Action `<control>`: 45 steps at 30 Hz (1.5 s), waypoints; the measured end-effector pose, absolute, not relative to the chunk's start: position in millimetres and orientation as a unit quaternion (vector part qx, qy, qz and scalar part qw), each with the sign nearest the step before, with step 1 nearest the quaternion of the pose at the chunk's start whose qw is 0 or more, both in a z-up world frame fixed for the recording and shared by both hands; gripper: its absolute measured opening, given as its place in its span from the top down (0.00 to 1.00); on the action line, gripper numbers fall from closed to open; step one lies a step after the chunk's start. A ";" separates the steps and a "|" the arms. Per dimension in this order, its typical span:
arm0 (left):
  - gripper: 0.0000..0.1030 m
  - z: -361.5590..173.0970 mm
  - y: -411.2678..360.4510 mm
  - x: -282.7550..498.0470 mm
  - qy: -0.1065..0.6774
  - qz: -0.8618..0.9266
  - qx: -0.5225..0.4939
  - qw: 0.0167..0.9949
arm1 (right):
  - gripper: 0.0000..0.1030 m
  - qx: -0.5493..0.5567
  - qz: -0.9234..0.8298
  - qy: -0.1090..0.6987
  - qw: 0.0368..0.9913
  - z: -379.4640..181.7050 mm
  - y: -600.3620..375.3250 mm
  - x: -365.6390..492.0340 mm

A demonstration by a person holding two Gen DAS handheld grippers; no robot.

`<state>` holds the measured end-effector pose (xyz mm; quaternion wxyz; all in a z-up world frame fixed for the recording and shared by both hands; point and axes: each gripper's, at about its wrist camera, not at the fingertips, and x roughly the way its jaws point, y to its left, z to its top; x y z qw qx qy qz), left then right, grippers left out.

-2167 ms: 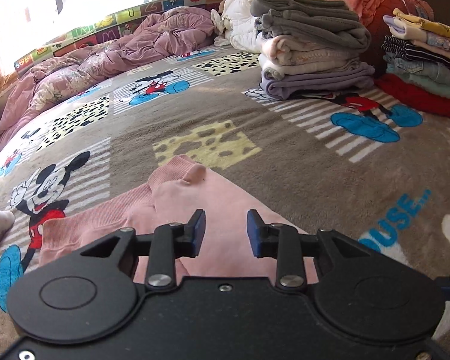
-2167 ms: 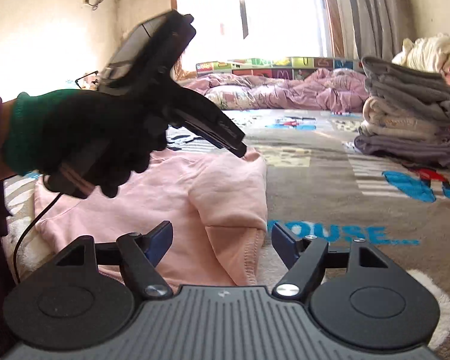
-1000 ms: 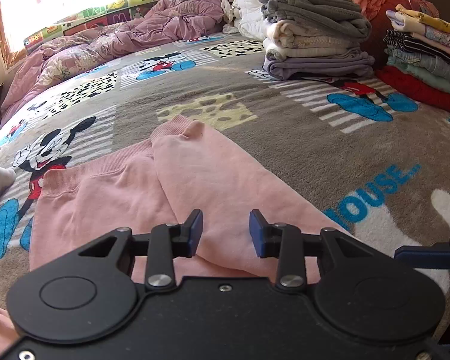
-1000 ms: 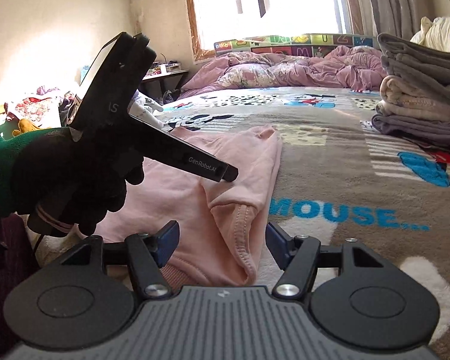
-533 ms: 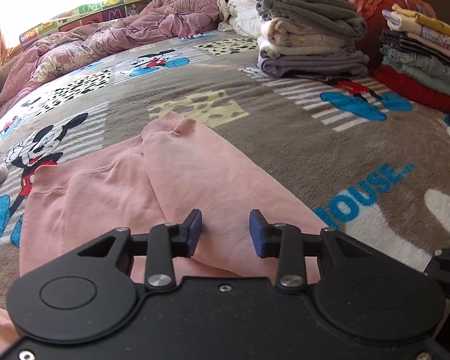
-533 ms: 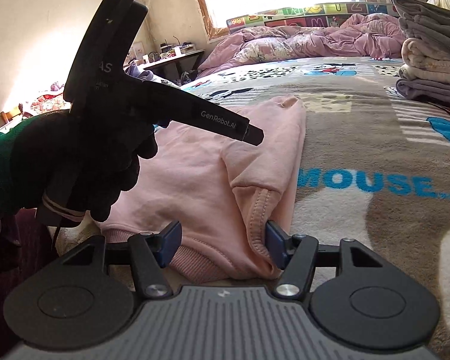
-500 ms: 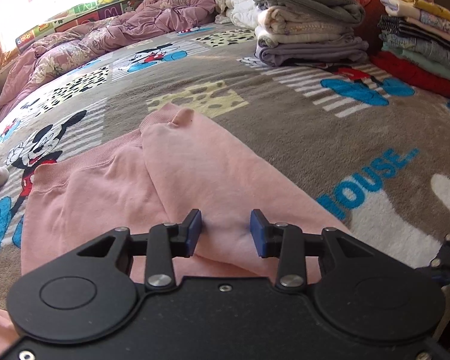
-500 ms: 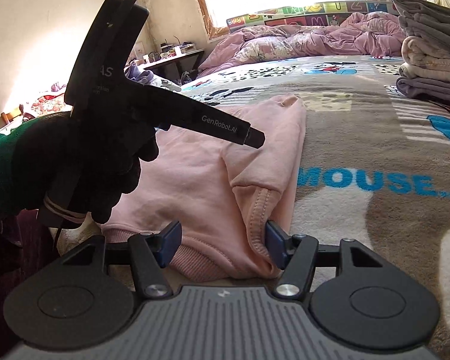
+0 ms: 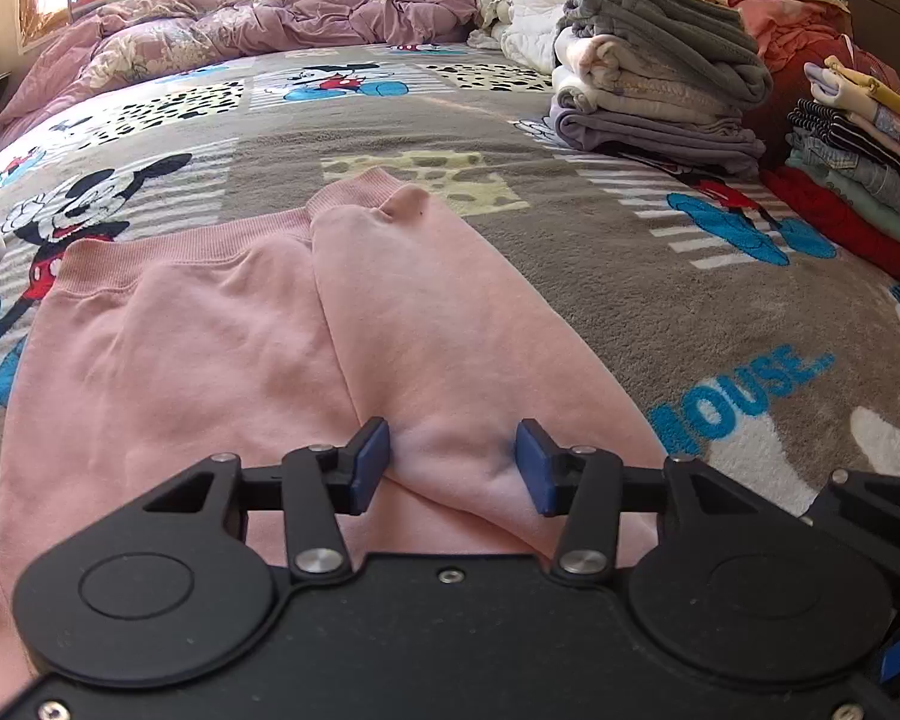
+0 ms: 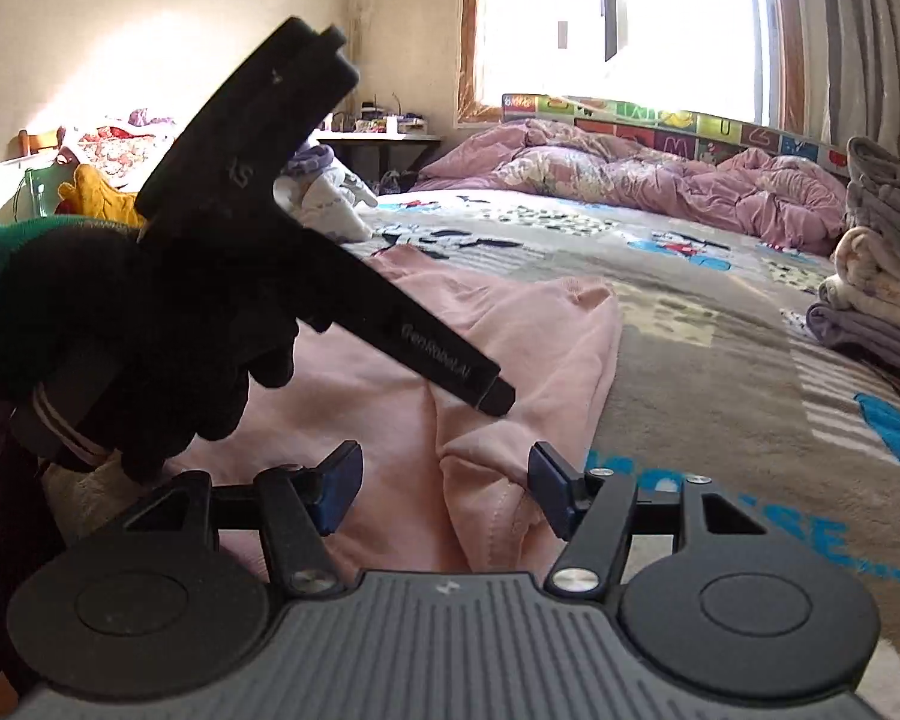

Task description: Fold clothes

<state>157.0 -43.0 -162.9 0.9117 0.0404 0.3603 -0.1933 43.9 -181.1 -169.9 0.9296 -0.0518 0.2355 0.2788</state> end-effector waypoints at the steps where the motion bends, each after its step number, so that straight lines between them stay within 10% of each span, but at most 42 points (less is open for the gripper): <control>1: 0.51 -163.7 -41.3 158.3 0.364 -0.192 0.033 0.911 | 0.37 -0.051 0.288 0.246 0.924 -173.3 -179.1 42.3; 32: 0.54 -148.5 -65.7 113.5 0.348 -0.247 0.070 0.902 | 0.40 -0.163 0.235 0.208 0.935 -154.4 -167.5 -32.8; 45: 0.46 -104.0 197.8 91.2 0.281 0.124 -0.244 0.920 | 0.40 -0.209 0.282 0.162 0.923 -135.2 -107.7 -46.2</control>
